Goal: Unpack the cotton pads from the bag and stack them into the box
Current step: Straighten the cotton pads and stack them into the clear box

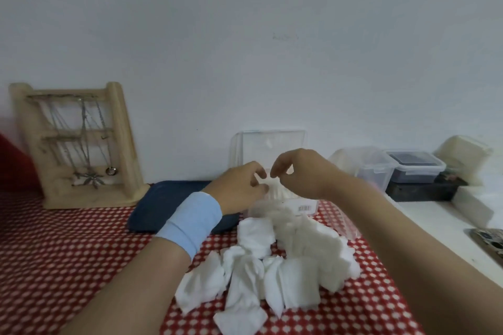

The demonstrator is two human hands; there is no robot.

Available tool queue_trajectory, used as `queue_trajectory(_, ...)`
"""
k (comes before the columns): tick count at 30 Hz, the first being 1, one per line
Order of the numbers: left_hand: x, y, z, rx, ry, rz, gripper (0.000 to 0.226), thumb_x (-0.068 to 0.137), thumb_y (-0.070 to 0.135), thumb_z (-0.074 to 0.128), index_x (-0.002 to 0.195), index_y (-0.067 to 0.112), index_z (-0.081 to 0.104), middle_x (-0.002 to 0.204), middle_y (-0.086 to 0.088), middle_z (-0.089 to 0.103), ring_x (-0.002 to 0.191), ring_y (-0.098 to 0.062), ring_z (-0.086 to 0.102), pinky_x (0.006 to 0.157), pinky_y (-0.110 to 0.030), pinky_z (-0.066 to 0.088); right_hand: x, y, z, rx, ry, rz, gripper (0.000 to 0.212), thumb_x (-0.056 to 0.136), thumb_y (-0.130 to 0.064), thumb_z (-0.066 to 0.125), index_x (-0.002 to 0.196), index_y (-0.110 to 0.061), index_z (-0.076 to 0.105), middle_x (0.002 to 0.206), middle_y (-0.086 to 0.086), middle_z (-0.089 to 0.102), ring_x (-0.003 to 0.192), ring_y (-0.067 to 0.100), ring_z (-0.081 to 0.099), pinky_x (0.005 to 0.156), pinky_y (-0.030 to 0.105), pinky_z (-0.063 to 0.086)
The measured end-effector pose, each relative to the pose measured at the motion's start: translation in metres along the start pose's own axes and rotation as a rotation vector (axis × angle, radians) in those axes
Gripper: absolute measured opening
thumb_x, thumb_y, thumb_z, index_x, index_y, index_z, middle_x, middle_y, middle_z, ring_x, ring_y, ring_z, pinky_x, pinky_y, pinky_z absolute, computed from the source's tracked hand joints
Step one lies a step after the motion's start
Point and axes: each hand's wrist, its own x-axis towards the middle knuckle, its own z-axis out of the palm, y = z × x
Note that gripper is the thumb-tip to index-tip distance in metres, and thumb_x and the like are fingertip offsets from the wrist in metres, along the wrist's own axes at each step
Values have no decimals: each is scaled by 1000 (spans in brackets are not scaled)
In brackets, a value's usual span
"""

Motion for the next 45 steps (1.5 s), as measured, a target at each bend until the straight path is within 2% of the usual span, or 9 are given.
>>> queue_trajectory(5, -42, -28, 5, 43, -52, -78, 15, 97, 41, 54, 87, 31, 58, 94, 5, 67, 88, -12, 64, 73, -29, 49, -26, -41, 24, -137, -284, -149, 42, 87, -28, 67, 129, -36, 65, 123, -16, 63, 98, 5, 55, 89, 25, 45)
queue_trajectory(9, -66, -38, 5, -104, -92, -180, 33, 97, 56, 51, 124, 37, 51, 117, 9, 65, 111, -13, 62, 98, -33, 48, -27, -49, 39, -189, -416, -75, 58, 84, -31, 77, 138, -32, 56, 125, -7, 60, 109, 16, 56, 88, 28, 45)
queue_trajectory(12, -71, -37, 0, -232, -31, -197, 65, 97, 58, 51, 153, 29, 36, 119, 13, 61, 116, -9, 57, 103, -28, 42, -24, -44, 34, -70, -356, -72, 29, 84, -26, 77, 112, -23, 72, 97, -8, 68, 89, 13, 61, 75, 22, 47)
queue_trajectory(17, -71, -38, -4, -617, 22, -100, 23, 96, 43, 64, 112, 29, 71, 105, 8, 78, 101, -5, 72, 94, -26, 56, -17, -33, 23, 400, -141, 63, 31, 78, -29, 84, 79, -2, 67, 64, 0, 54, 58, 12, 48, 53, 22, 37)
queue_trajectory(22, -66, -50, -3, -833, 155, -89, 13, 93, 13, 72, 105, 12, 74, 93, -6, 80, 84, -19, 77, 70, -23, 59, -10, -47, 32, 705, -204, 119, 22, 86, -27, 79, 96, -8, 78, 77, 5, 73, 63, 14, 59, 58, 26, 45)
queue_trajectory(26, -66, -63, -9, -941, 184, -132, 18, 96, 14, 67, 113, 8, 71, 101, -11, 79, 87, -21, 77, 76, -30, 62, -1, -55, 48, 826, -183, 134, 19, 92, -26, 73, 100, -10, 78, 83, 8, 76, 67, 17, 64, 60, 28, 47)
queue_trajectory(35, -69, -100, -20, -783, 274, -247, 31, 93, 2, 68, 123, 5, 65, 110, -11, 74, 86, -20, 77, 68, -24, 61, 10, -83, 73, 424, 41, 63, 17, 83, -35, 79, 89, -23, 69, 83, -6, 70, 71, 8, 63, 59, 20, 47)
queue_trajectory(40, -74, -112, -27, -853, 356, -285, 14, 98, 9, 62, 112, 10, 66, 112, -8, 70, 103, -25, 70, 67, -26, 62, -4, -109, 79, -16, -609, -235, 28, 85, -29, 77, 113, -30, 75, 110, -18, 72, 99, 0, 65, 92, 20, 50)
queue_trajectory(45, -74, -112, -28, -844, 388, -289, 13, 100, 14, 61, 111, 8, 64, 114, -15, 70, 96, -29, 73, 69, -31, 64, -11, -126, 97, -131, -806, -284, 54, 83, -29, 79, 134, -31, 64, 137, -12, 61, 122, 10, 57, 100, 26, 45)
